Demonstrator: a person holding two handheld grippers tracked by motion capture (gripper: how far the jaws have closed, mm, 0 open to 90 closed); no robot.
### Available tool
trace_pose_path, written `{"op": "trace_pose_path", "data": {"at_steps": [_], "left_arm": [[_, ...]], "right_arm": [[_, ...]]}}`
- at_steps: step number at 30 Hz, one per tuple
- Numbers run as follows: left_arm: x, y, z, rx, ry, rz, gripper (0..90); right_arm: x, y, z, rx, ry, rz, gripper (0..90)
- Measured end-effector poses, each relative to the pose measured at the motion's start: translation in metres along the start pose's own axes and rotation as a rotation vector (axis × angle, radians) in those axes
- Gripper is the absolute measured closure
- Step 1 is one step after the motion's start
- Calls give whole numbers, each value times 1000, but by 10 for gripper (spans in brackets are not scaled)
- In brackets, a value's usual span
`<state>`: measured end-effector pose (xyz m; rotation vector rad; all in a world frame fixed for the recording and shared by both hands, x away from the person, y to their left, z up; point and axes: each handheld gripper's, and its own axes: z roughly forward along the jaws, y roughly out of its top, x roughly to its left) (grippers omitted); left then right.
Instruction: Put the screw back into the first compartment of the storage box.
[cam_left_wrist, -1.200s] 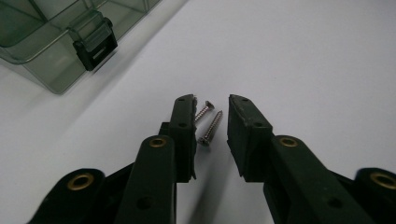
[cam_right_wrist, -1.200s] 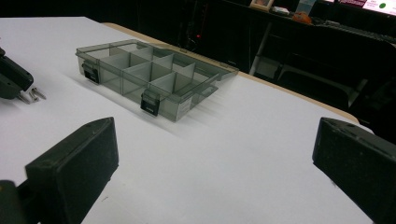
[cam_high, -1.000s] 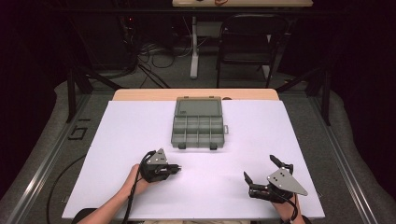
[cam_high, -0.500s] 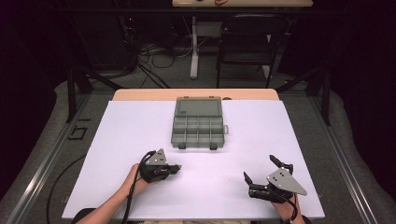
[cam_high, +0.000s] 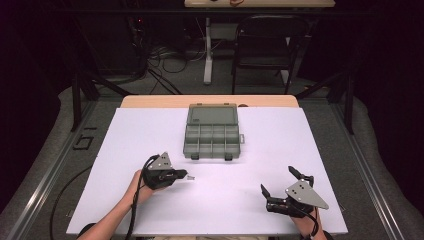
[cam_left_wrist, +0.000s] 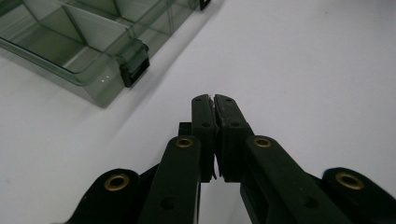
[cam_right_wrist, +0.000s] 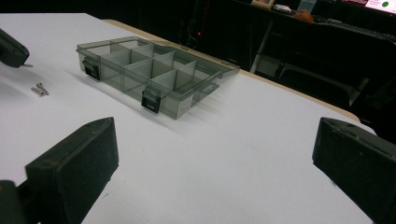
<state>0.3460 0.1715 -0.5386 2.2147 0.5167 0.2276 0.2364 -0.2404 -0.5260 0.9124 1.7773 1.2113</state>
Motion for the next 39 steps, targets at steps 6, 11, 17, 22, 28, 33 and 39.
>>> {"op": "trace_pose_path", "data": {"at_steps": [6,11,17,22,28,33,39], "left_arm": [[10,10,-10,-6,18,-10,874],[18,24,-17,-18,31,-9,874],[27,40,-18,-17,40,0,874],[34,50,-10,10,43,5,874],[44,66,-3,19,37,14,874],[62,82,-1,52,74,11,874],[83,95,9,83,102,-19,874]], "right_arm": [[0,0,0,3,-1,-2,0],[0,0,1,8,2,-2,0],[0,0,1,10,0,-3,0],[-1,0,1,13,-3,2,0],[-1,-1,1,17,-3,10,0],[-1,-1,2,16,0,8,0],[-1,-1,2,18,6,5,0]]}}
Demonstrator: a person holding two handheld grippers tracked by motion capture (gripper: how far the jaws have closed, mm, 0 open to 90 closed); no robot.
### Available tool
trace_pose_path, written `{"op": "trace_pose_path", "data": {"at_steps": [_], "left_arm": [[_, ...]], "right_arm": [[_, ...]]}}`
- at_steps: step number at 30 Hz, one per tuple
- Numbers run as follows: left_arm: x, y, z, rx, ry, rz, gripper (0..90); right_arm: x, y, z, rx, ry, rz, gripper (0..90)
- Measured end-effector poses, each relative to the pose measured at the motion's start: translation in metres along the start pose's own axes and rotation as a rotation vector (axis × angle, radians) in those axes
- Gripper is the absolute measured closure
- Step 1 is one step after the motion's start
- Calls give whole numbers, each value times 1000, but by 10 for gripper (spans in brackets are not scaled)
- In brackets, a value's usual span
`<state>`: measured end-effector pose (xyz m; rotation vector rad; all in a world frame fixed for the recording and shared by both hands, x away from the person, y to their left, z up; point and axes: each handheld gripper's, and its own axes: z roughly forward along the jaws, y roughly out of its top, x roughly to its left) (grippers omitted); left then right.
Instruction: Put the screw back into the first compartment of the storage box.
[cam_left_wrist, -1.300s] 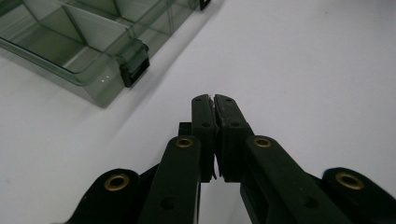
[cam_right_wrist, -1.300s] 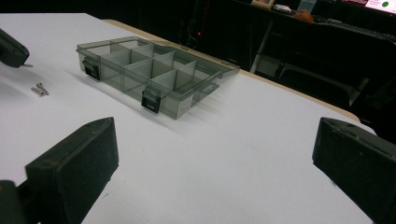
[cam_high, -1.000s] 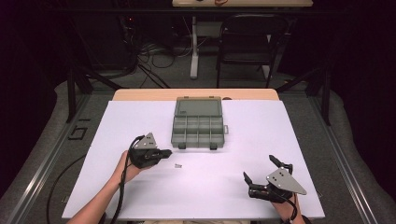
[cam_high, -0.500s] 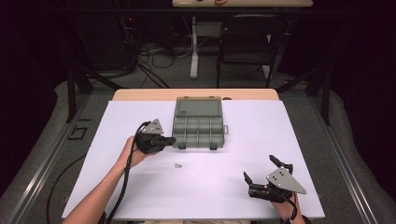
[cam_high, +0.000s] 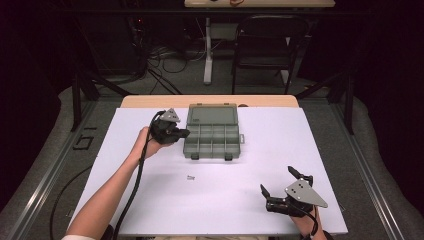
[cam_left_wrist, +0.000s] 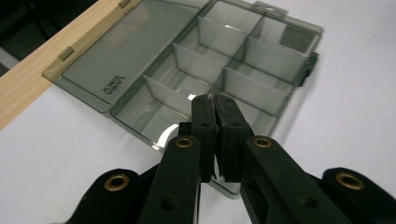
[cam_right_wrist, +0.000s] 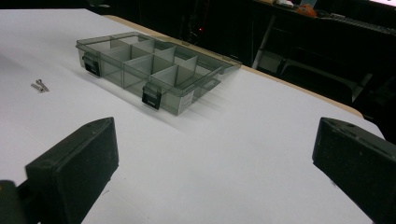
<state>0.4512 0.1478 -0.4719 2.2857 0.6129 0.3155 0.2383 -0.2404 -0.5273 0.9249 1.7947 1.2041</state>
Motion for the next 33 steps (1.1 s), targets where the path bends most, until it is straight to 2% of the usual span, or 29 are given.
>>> {"op": "trace_pose_path", "data": {"at_steps": [5,9,16,18,21,23,26,27,29,33], "left_arm": [[10,7,12,21,16,-23,874],[18,13,31,57,31,-41,873],[26,10,51,100,42,-68,868],[28,8,54,100,37,-89,862],[31,6,56,104,35,-99,770],[33,4,56,106,35,-120,704],[35,2,51,93,12,-144,593],[34,1,48,85,14,-146,566],[33,1,47,84,27,-149,453],[25,-2,39,82,61,-136,264]], "right_arm": [[0,0,0,4,2,0,0],[0,0,1,7,2,-1,0],[1,0,1,6,11,-5,0],[0,0,1,6,11,-4,0],[0,0,0,7,12,-3,0],[0,0,1,7,12,-4,0],[1,0,1,7,12,-5,0],[0,0,1,6,11,-5,0],[0,0,1,8,12,-5,0],[1,-1,1,7,14,-7,0]]}}
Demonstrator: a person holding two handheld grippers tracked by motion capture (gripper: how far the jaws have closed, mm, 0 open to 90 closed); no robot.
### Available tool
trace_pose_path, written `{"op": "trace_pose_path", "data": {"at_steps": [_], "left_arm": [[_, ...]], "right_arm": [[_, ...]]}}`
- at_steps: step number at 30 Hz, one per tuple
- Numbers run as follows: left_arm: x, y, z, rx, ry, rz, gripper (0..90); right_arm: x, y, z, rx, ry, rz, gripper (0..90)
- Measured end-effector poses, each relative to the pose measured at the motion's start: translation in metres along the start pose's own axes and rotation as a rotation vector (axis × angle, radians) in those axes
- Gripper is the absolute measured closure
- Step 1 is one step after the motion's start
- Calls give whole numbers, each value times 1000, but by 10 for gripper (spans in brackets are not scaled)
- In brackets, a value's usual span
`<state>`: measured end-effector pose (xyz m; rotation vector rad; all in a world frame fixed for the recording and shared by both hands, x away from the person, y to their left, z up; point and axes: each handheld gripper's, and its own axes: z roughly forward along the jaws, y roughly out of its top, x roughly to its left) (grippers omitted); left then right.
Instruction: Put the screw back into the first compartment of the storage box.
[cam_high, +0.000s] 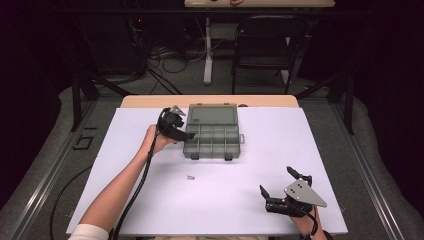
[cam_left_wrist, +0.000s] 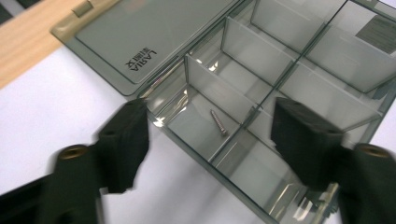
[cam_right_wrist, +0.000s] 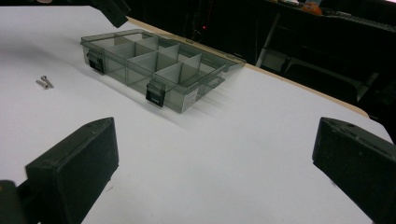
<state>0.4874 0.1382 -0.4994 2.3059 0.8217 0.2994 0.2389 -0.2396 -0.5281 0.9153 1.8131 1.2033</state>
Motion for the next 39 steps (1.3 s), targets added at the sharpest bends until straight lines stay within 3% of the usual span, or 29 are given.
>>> {"op": "trace_pose_path", "data": {"at_steps": [3,6,10,16,24,25,28,30,35,36,39], "left_arm": [[-11,-6,-11,-24,12,30,169],[-17,-10,-19,-42,7,53,147],[-37,-23,-35,-71,15,109,85],[-52,-41,-50,-114,16,127,3],[-64,-63,-59,-143,-10,131,1],[-68,-68,-60,-149,-30,133,2],[-73,-75,-58,-134,-36,155,2],[-74,-76,-57,-130,-35,155,0],[-78,-84,-52,-112,-63,156,0],[-78,-84,-52,-112,-63,156,3],[-82,-88,-49,-107,-89,159,55]], "right_arm": [[0,0,0,1,-1,-1,0],[0,0,0,3,1,-1,0],[0,0,0,3,-1,-3,0],[0,0,0,7,3,0,0],[1,0,2,-9,-9,1,0],[2,-1,2,-8,-10,0,0],[1,0,0,9,-3,-3,0],[2,-1,2,-8,-10,0,0],[1,0,0,17,3,-6,0],[2,-1,2,-9,-7,-1,0],[2,0,0,14,5,-8,0]]}}
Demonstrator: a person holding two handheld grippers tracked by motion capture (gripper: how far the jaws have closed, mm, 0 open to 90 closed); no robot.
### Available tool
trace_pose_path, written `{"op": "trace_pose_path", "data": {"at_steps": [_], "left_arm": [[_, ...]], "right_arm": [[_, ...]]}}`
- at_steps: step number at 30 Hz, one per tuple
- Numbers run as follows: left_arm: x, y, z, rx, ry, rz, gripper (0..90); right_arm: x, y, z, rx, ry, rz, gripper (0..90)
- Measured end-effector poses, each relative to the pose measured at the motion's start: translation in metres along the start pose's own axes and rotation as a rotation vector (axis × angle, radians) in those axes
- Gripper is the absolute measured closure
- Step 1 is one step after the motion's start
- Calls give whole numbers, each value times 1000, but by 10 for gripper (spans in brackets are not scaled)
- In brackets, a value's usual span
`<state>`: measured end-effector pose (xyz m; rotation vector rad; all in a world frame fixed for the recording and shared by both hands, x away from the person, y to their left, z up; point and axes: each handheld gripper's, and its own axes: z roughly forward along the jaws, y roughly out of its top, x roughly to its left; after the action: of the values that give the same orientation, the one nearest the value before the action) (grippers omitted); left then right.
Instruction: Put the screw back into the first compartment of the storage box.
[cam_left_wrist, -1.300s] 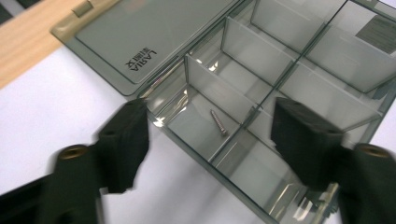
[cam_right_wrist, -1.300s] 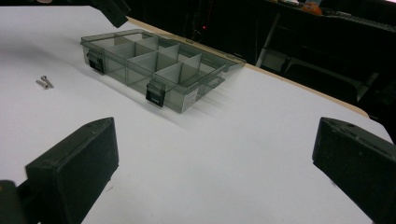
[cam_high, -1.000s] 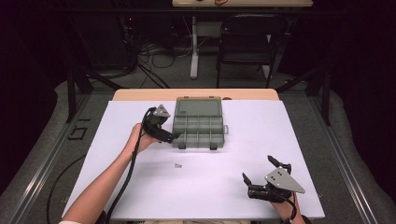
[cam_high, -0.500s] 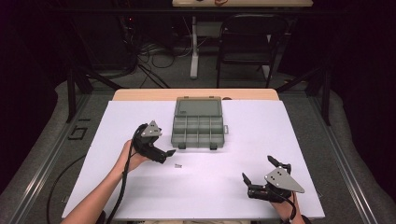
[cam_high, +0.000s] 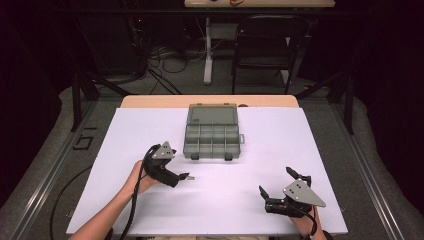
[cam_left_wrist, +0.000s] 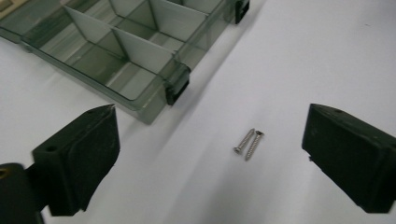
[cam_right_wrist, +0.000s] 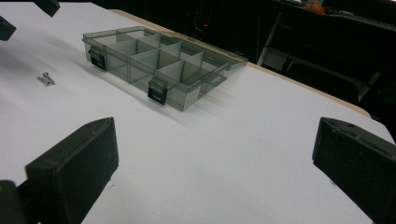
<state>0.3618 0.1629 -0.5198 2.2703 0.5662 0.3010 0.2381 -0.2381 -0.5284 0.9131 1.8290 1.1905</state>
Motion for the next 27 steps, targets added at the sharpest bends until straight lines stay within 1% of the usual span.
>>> {"op": "trace_pose_path", "data": {"at_steps": [1,2,3,4,5,6,7,8,9,10,11,12,13,14,15,16,17,18,20,23,24,27], "left_arm": [[-1,-1,2,5,-10,3,75],[-1,-2,4,9,-20,3,99],[-1,-2,4,9,-20,3,121],[-1,-3,7,11,-34,-4,156],[-1,-3,7,11,-34,-4,157],[0,-4,9,17,-48,-8,179],[0,-4,9,17,-48,-8,228],[0,-4,11,19,-61,-13,228],[0,-5,13,22,-68,-16,279],[-1,-6,16,43,-82,-5,331],[-1,-6,16,43,-82,-5,370],[-2,-7,20,47,-97,-6,405],[-2,-7,20,47,-97,-6,442],[-2,-7,22,53,-105,-4,442],[-2,-7,24,57,-111,-1,484],[-2,-7,26,57,-119,-2,564],[-2,-7,26,57,-119,-2,588],[-2,-7,28,59,-136,-2,640],[-2,-7,30,61,-143,1,703],[-1,-7,31,66,-149,-1,767],[-1,-8,33,69,-150,-3,787],[1,-9,36,83,-149,-3,800]], "right_arm": [[0,0,1,-8,-1,0,0],[0,0,0,2,1,-3,0],[0,0,0,2,1,-3,0],[1,-1,3,-20,-7,1,0],[1,-1,3,-21,-7,1,0],[1,0,1,6,2,-5,0],[1,0,1,-4,1,-4,0],[1,0,1,-4,1,-4,0],[1,0,1,1,2,-4,0],[0,0,1,7,4,-5,0],[0,0,2,-6,-3,-3,0],[0,0,1,7,3,-7,0],[0,0,1,10,7,-6,0],[0,0,1,10,7,-6,0],[0,0,1,11,4,-8,0],[0,0,1,14,13,-6,0],[0,0,1,14,13,-6,0],[1,0,1,13,10,-7,0],[1,0,1,12,15,-7,0],[1,0,1,14,10,-7,0],[1,0,2,6,10,-6,0],[1,0,2,15,11,-7,0]]}}
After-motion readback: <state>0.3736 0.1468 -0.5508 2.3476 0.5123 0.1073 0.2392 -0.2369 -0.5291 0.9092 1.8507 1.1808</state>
